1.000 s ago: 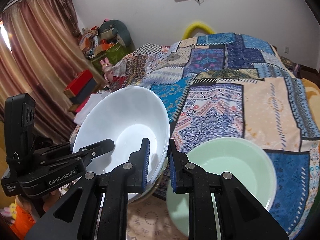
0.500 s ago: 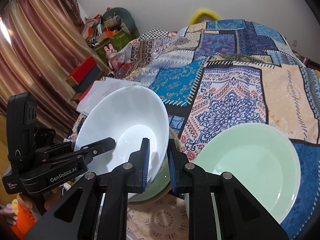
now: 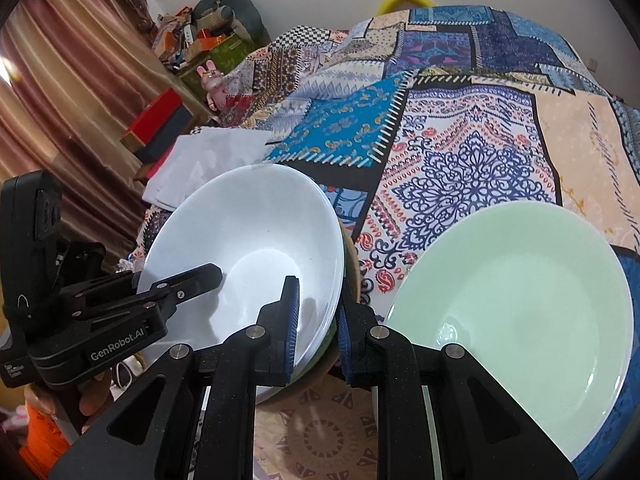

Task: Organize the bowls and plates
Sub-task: 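Lower the white bowl into the mint green bowl with both tools, then grip the rims of the nested bowl stack with both tools and lift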

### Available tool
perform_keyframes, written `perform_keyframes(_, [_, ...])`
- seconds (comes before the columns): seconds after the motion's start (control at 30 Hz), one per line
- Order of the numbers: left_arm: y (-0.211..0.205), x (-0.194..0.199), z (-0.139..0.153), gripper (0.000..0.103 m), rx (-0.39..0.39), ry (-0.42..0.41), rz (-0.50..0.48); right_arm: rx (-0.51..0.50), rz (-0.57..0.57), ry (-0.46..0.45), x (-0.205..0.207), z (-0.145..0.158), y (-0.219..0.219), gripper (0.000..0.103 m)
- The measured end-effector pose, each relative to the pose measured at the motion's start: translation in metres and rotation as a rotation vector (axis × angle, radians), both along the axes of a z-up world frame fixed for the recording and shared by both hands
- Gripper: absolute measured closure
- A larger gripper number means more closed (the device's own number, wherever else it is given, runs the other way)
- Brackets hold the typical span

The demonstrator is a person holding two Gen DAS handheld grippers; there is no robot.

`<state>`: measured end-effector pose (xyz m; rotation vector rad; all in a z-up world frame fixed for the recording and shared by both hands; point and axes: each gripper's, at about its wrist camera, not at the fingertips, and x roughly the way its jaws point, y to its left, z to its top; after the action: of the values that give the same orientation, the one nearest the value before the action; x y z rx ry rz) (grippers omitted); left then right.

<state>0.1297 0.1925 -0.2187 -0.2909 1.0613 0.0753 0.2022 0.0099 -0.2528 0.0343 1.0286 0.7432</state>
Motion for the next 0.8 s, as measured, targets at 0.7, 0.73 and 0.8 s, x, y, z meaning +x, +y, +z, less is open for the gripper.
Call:
perform_keyframes(0.7, [0.002,-0.001,0.011,0.082,0.043,0.01,0.021,-0.037,0.009,-0.078,-0.007,0.009,-0.004,0.086])
perform_keyframes(0.73, [0.003,-0.002,0.011,0.082,0.041,0.011,0.022,-0.038,0.01,-0.081,-0.007,0.009,-0.005,0.086])
perform_keyframes(0.8, [0.002,-0.004,0.015,0.082,0.045,0.002,0.032,-0.037,0.01,-0.079,-0.008,0.01,-0.006,0.086])
